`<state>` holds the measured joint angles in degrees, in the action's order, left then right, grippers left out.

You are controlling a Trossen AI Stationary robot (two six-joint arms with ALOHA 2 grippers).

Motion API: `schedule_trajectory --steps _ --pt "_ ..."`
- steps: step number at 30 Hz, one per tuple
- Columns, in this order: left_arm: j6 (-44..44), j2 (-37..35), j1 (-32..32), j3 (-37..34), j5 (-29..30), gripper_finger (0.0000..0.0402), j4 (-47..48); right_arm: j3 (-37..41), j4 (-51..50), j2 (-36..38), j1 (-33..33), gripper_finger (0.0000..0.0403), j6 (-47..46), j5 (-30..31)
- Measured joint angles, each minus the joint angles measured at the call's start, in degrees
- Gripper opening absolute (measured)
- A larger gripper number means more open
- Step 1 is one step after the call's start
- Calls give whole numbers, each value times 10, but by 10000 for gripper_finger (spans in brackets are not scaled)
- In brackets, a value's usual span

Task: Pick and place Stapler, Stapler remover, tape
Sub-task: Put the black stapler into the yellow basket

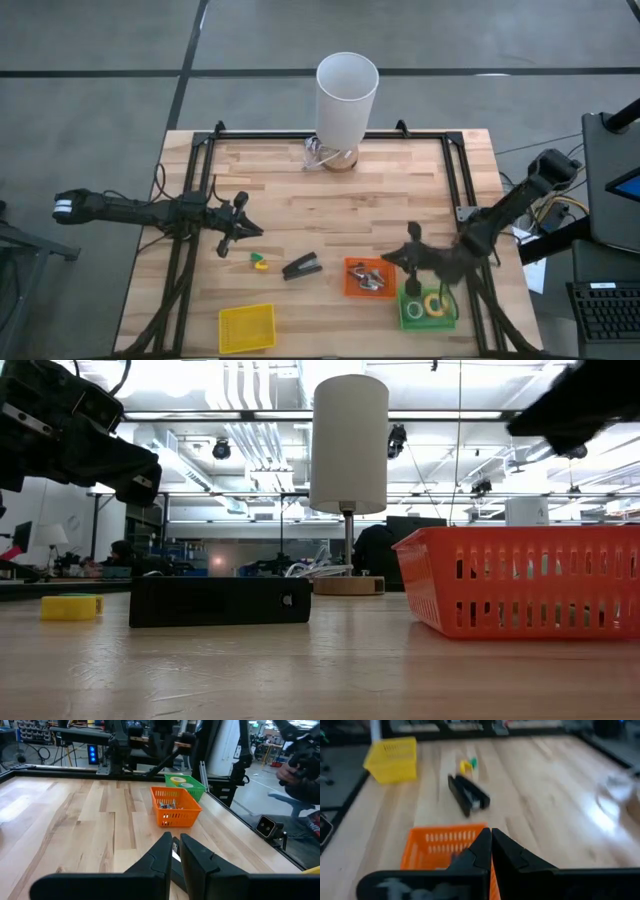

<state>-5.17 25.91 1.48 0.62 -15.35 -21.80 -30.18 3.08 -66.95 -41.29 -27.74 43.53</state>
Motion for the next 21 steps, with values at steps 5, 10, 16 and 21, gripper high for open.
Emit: schedule_trajectory --steps 5,10,16,21 --pt "0 0 0 0 0 39 0 93 140 109 83 8 164 -89" --pt "0 0 0 0 0 39 0 147 159 224 121 8 242 -131" --pt "0 0 0 0 0 39 0 202 157 338 121 8 279 -138" --pt "0 0 0 0 0 39 0 235 156 402 123 8 297 -162"
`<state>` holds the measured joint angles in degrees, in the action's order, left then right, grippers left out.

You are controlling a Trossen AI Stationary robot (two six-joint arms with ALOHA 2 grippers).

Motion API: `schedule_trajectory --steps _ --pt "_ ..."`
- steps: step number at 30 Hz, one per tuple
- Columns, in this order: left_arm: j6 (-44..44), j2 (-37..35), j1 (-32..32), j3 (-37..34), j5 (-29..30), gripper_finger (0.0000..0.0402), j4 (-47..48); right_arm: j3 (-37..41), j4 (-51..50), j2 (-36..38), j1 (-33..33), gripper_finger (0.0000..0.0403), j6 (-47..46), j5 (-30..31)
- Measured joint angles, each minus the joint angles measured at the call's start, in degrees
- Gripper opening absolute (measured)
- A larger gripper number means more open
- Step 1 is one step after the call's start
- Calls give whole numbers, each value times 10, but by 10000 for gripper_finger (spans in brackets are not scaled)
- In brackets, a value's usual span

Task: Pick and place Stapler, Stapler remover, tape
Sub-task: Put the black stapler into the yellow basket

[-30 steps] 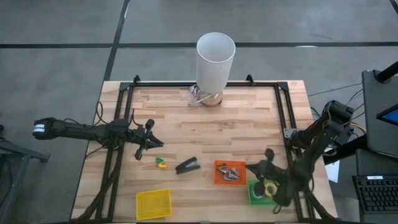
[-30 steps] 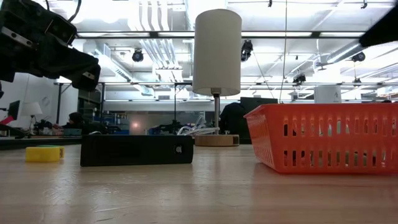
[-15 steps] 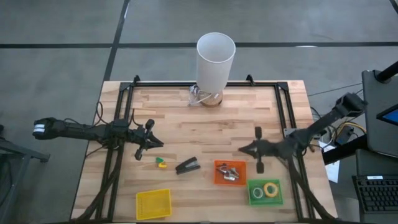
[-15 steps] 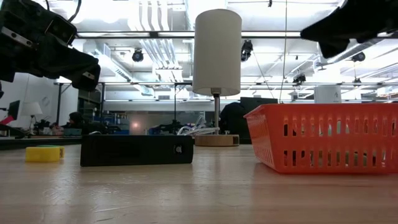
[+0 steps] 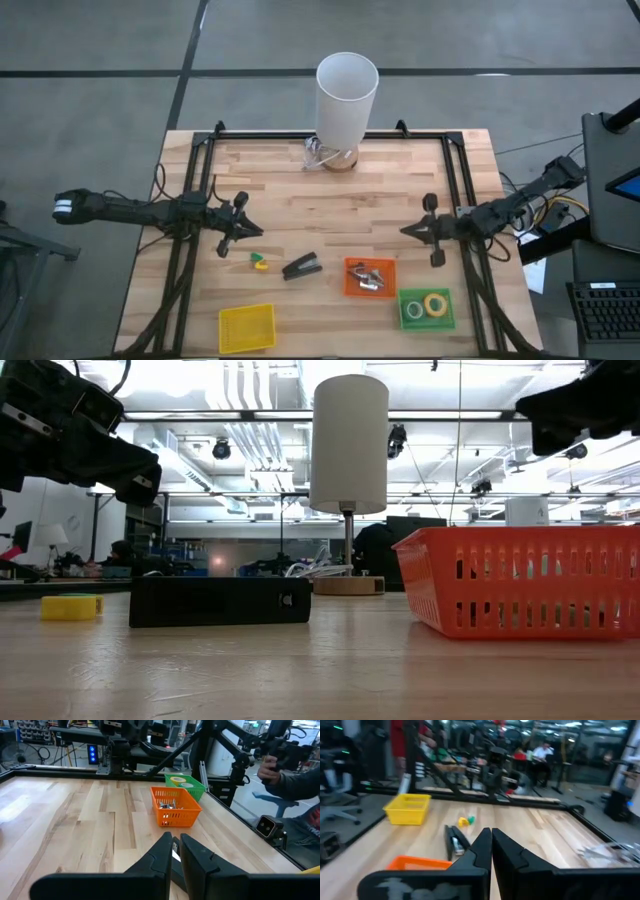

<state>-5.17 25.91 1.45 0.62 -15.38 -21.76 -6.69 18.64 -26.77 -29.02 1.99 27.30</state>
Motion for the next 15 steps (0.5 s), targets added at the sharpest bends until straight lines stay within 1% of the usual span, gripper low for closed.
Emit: schedule_trajectory --steps 3,5,10,13,14,15 --pt "0 0 0 0 0 39 0 8 -1 28 4 8 2 -32" --pt "0 0 0 0 0 39 0 11 -4 41 4 8 4 -34" --pt "0 0 0 0 0 39 0 8 -34 64 6 8 11 -34" --pt "0 0 0 0 0 39 0 4 -35 80 8 8 14 -32" --pt "0 0 0 0 0 39 0 4 -35 84 9 8 18 -24" --pt "0 0 0 0 0 39 0 4 -35 87 9 8 19 -3"
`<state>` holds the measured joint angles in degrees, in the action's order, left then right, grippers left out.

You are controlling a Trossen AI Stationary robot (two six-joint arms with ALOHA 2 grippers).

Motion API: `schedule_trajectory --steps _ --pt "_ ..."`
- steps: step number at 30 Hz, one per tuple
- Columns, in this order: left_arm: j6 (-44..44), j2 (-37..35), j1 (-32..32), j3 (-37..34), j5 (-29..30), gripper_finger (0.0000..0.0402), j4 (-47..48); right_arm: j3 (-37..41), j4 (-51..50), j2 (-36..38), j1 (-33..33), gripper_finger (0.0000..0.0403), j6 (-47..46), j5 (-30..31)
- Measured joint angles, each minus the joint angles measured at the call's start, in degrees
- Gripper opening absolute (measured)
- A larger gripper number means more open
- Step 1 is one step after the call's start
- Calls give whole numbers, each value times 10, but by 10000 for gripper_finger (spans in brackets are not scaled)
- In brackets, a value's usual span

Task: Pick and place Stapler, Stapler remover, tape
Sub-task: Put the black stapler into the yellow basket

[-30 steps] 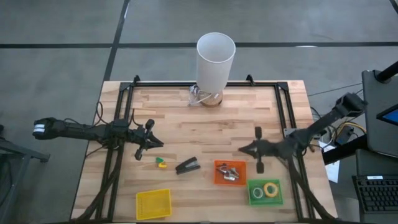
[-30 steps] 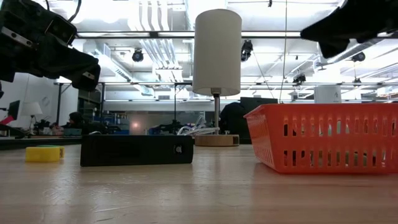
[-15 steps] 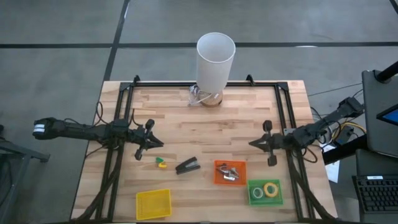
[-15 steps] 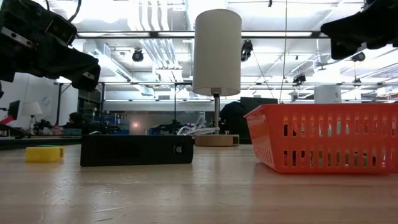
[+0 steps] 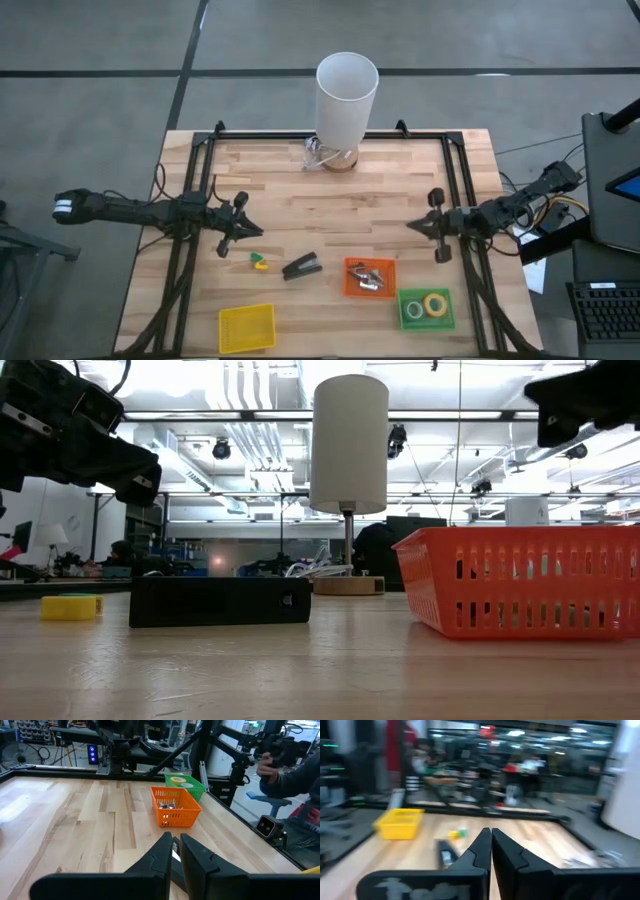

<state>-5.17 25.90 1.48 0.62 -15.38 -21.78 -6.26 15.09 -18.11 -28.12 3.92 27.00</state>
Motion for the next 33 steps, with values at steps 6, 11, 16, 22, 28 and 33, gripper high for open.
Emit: schedule_trajectory --steps 6,11,16,22,28,33 --pt "0 0 0 0 0 39 0 0 -1 3 1 8 -22 102" --pt "15 0 0 0 3 39 -3 0 -1 3 0 8 -22 105" --pt "-4 0 0 0 32 39 -73 0 -1 3 0 9 -23 105" --pt "-111 1 0 0 43 39 -242 0 -1 3 0 9 -23 106" --pt "-174 -1 0 0 59 39 -361 0 -1 3 0 9 -22 106" --pt "-220 21 -6 18 94 39 -340 0 -1 3 0 9 -23 106"
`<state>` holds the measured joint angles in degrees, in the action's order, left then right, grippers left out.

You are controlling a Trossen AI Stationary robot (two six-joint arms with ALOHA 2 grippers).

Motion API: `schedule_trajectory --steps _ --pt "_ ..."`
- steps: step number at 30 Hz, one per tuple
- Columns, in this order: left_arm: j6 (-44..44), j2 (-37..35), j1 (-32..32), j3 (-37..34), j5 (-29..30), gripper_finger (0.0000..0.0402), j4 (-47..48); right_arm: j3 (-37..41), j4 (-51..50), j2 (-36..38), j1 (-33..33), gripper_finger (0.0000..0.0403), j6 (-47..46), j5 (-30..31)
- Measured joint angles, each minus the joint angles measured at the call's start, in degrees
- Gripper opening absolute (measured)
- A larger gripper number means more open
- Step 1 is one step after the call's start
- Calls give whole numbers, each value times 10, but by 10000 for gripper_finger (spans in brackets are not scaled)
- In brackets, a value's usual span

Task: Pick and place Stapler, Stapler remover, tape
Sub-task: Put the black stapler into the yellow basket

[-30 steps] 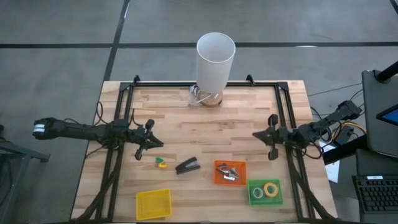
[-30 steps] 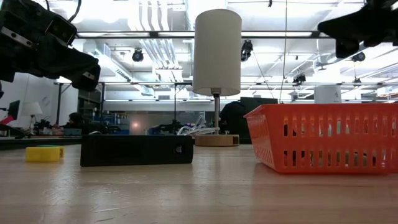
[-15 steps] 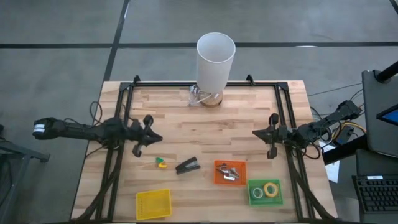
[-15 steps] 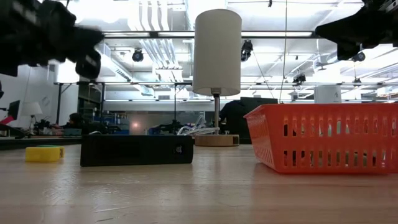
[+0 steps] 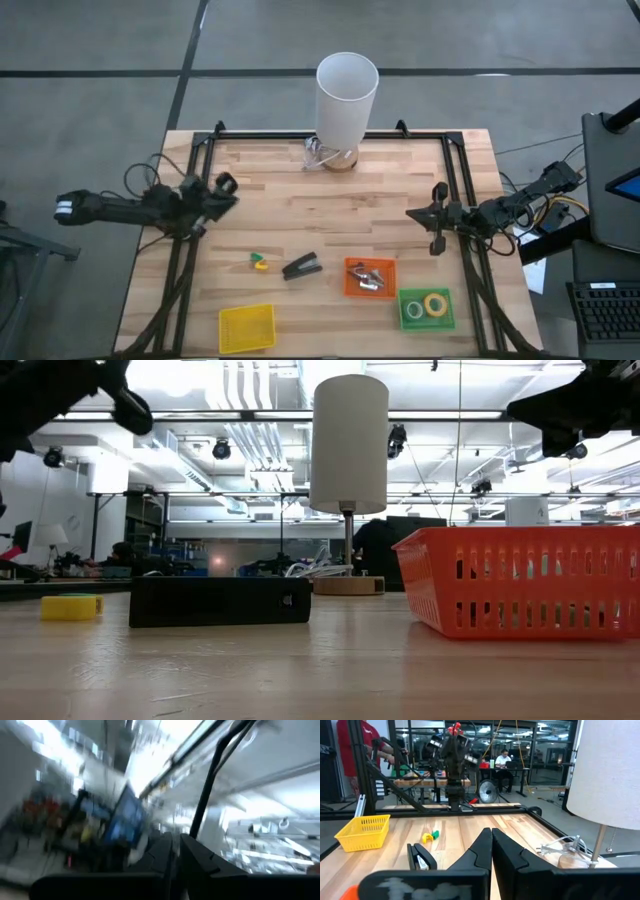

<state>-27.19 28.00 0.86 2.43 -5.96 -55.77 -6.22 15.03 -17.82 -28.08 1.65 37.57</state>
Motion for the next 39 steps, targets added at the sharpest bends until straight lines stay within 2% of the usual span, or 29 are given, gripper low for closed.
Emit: schedule_trajectory --steps 4,11,14,15,19,23,25,27,30,34,39 --pt "-36 67 -27 30 0 39 5 0 1 -3 0 9 -1 1" --pt "-35 238 -79 117 0 39 33 0 1 -5 0 9 0 1" --pt "-41 300 -74 159 86 39 42 0 1 -6 0 9 -1 1" --pt "-46 320 -74 176 103 39 58 0 1 -7 0 9 0 1" --pt "-48 412 -105 258 102 39 146 0 1 -7 0 9 -1 1" --pt "8 485 -161 369 108 39 194 0 2 -7 0 9 -1 1" --pt "57 500 -190 432 144 39 267 0 2 -7 0 9 0 1" --pt "76 508 -210 490 213 39 398 0 2 -7 0 9 0 1" --pt "25 530 -228 563 318 40 586 0 2 -7 0 9 0 1" --pt "3 570 -261 610 323 67 644 0 2 -7 0 9 -1 0" --pt "-10 627 -281 621 318 143 664 0 2 -7 0 9 -1 0"
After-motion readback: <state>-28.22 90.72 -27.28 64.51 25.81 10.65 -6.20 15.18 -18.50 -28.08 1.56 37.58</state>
